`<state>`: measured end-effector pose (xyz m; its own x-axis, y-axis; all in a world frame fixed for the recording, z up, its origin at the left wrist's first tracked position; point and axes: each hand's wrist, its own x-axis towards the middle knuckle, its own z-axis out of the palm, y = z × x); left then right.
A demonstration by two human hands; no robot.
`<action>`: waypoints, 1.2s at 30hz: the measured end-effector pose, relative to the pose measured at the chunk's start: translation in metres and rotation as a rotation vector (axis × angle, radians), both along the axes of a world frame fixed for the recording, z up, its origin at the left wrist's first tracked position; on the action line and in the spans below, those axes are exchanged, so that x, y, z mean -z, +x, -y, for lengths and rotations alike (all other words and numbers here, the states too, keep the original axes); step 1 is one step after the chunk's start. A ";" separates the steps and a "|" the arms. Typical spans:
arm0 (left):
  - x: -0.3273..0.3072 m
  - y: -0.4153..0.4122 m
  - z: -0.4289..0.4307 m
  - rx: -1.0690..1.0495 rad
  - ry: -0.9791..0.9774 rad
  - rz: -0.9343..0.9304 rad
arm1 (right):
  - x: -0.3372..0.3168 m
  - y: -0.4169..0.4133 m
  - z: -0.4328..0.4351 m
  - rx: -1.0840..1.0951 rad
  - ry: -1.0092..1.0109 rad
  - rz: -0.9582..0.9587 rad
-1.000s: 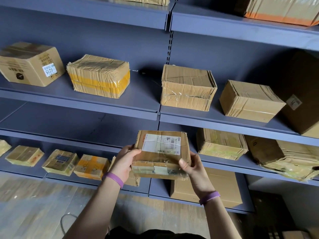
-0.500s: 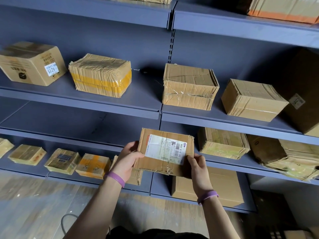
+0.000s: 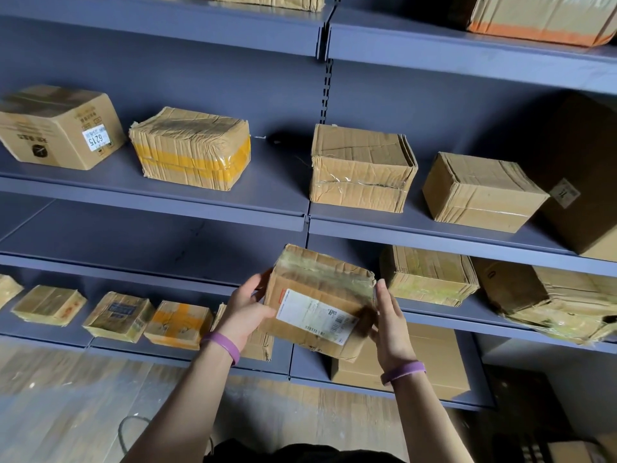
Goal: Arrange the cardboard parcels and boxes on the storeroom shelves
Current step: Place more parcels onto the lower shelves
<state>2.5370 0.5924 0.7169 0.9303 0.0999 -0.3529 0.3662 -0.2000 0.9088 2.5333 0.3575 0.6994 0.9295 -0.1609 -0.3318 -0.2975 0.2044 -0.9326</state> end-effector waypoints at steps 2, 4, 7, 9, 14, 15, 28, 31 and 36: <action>-0.001 0.005 0.004 -0.009 0.034 -0.002 | 0.002 0.001 -0.001 0.011 -0.026 0.017; -0.005 0.010 0.008 -0.071 0.059 -0.032 | 0.005 0.001 -0.001 0.044 -0.035 0.015; -0.007 0.013 0.006 -0.111 -0.016 -0.065 | 0.010 -0.001 0.000 0.049 -0.046 0.006; -0.004 0.010 0.002 -0.086 -0.128 -0.045 | 0.014 -0.002 0.002 0.046 -0.058 0.000; -0.004 0.017 0.005 -0.150 -0.203 -0.020 | 0.018 -0.003 0.005 0.037 -0.117 0.029; -0.004 0.018 0.006 -0.140 -0.189 -0.016 | 0.018 -0.004 0.005 0.033 -0.125 0.043; 0.015 0.051 0.017 -0.058 0.041 -0.067 | 0.053 0.011 0.017 -0.103 -0.442 0.182; 0.023 0.064 0.022 -0.054 0.006 -0.117 | 0.048 0.018 0.020 -0.097 -0.367 0.159; 0.042 0.085 0.034 -0.154 -0.233 -0.201 | 0.059 0.044 0.030 -0.136 -0.401 0.060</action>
<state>2.6216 0.5587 0.6744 0.8202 0.1289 -0.5573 0.5521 0.0765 0.8303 2.5771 0.3271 0.6402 0.9670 -0.1408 -0.2124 -0.2393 -0.2157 -0.9467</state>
